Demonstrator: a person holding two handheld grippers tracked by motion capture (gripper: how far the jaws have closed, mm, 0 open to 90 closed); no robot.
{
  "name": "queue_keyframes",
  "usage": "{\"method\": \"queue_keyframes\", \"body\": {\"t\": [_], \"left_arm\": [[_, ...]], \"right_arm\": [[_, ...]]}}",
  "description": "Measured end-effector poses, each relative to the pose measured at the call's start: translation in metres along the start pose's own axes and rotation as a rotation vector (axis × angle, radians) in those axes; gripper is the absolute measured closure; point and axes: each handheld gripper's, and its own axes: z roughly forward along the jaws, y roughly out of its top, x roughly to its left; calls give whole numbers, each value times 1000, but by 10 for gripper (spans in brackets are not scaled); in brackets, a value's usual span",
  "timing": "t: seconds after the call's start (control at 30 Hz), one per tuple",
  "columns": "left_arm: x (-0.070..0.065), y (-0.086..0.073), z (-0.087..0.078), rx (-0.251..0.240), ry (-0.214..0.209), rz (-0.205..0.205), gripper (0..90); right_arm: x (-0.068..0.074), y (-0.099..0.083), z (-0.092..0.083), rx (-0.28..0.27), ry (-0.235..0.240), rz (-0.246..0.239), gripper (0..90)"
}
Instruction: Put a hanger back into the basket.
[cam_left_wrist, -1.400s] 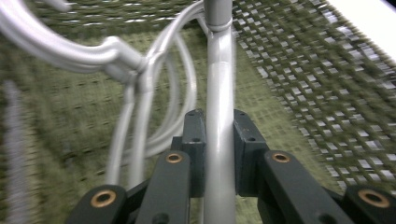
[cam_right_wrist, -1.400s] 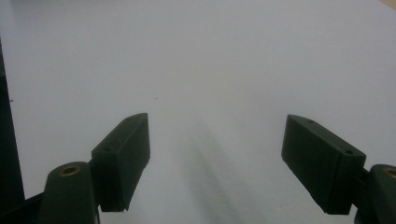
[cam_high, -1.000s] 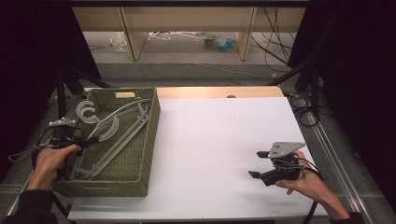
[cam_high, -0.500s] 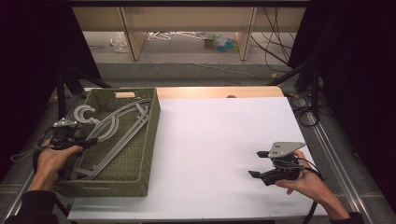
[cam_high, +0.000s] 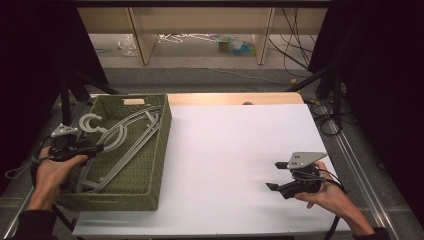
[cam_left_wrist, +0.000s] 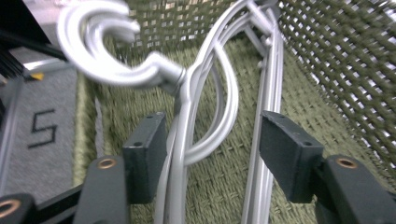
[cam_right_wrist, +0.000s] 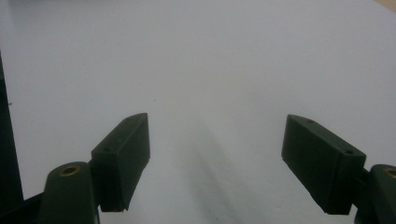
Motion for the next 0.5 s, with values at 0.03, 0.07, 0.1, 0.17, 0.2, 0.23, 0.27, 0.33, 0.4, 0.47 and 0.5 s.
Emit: {"method": "queue_keyframes", "body": {"t": [0.03, 0.07, 0.1, 0.17, 0.2, 0.23, 0.27, 0.33, 0.4, 0.47, 0.5], "left_arm": [[-2, 3, -4, -4, 3, 8, 399], [-5, 5, -5, -27, 1, -10, 388], [-8, 7, -7, -39, 7, 1, 387], [-16, 11, -13, -59, -4, -2, 376], [-18, 12, -15, -63, -10, -4, 362], [-24, 14, -17, -89, -37, -30, 354], [-27, 15, -19, -94, -46, -20, 353], [-37, 18, -25, -94, -48, 20, 351], [-48, 21, -30, -114, -62, 27, 339], [-57, 24, -36, -132, -64, 36, 331], [-62, 26, -39, -143, -70, 33, 325]], "right_arm": [[0, 0, 0, -2, 0, 0, 242], [0, 0, 0, -3, 1, 0, 242], [0, 0, 0, -4, 0, 1, 242], [-1, 0, -1, -5, -2, -1, 242], [-1, 0, -1, -5, -2, 1, 242], [-1, 0, -1, -6, -2, 4, 241], [-1, 0, -1, -5, -1, 0, 240], [-1, 0, -1, -5, -1, 2, 240], [-1, 0, -1, -7, -3, 6, 239], [0, 0, -1, -3, -3, 12, 238], [0, 0, -1, -3, 1, 12, 238]]}}
